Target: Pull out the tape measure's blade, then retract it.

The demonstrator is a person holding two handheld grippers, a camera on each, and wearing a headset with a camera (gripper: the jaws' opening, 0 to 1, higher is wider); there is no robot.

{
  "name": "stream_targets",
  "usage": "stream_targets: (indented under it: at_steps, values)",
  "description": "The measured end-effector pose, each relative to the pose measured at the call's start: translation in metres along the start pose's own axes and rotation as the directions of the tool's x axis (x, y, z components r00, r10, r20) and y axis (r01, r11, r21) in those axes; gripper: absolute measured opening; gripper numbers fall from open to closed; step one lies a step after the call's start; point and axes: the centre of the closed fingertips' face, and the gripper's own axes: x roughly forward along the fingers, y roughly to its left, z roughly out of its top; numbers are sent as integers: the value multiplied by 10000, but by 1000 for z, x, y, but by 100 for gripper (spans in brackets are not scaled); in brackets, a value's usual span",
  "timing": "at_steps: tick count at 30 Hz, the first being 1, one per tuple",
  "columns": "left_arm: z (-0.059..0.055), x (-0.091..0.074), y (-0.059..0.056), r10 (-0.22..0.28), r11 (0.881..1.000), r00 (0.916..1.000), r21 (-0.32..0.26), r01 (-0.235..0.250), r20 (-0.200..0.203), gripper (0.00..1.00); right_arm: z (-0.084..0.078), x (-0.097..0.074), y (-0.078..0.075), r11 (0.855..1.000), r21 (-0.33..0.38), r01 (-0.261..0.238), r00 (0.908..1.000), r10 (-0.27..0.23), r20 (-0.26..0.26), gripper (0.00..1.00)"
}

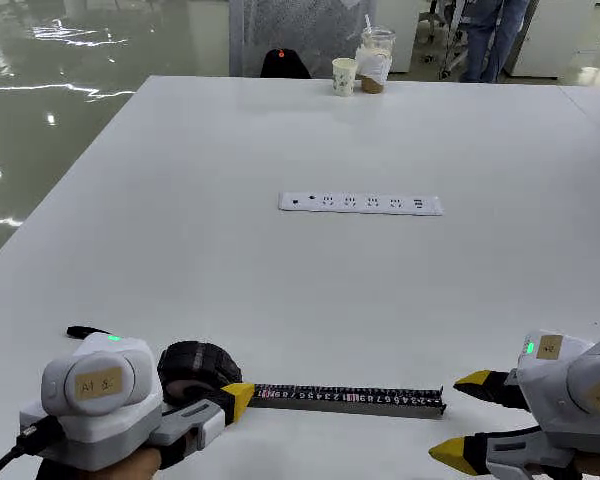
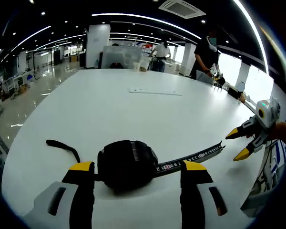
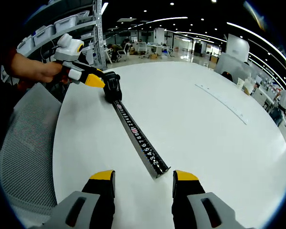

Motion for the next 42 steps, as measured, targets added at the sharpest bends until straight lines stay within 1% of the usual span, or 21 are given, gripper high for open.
stream_targets:
  at_steps: [2,6,12,15,19,28,34,37,42]
  values:
    - [0,2,2,64,10000,10000,-47,-64,-35,68,0,1,-2,10000,-71,-44,10000,44,-61,44]
    - [1,6,7,343,9994,9992,-97,-345,-218,65,-1,3,-6,9992,-354,-157,9996,149,-230,41]
    - [8,11,10,417,9990,9989,-130,-420,-208,64,-3,7,-9,9968,-715,-363,9985,333,-431,37]
    - [9,14,11,479,9987,9985,-159,-483,-247,63,-5,10,-11,9943,-948,-481,9976,430,-548,35]
    - [8,16,13,596,9980,9975,-182,-603,-372,61,-5,13,-16,9922,-1120,-549,9970,482,-611,33]
    - [1,22,16,770,9967,9945,-216,-787,-716,57,-6,21,-21,9812,-1680,-950,9931,819,-834,24]
    - [-2,26,15,740,9966,9937,-289,-767,-843,57,-8,25,-23,9757,-1822,-1213,9900,1056,-934,18]
    - [-2,28,16,772,9964,9932,-276,-798,-872,57,-8,26,-22,9740,-1818,-1353,9883,1196,-948,16]
    - [-4,29,16,810,9961,9924,-268,-838,-925,58,-10,28,-23,9738,-1797,-1395,9883,1257,-860,14]
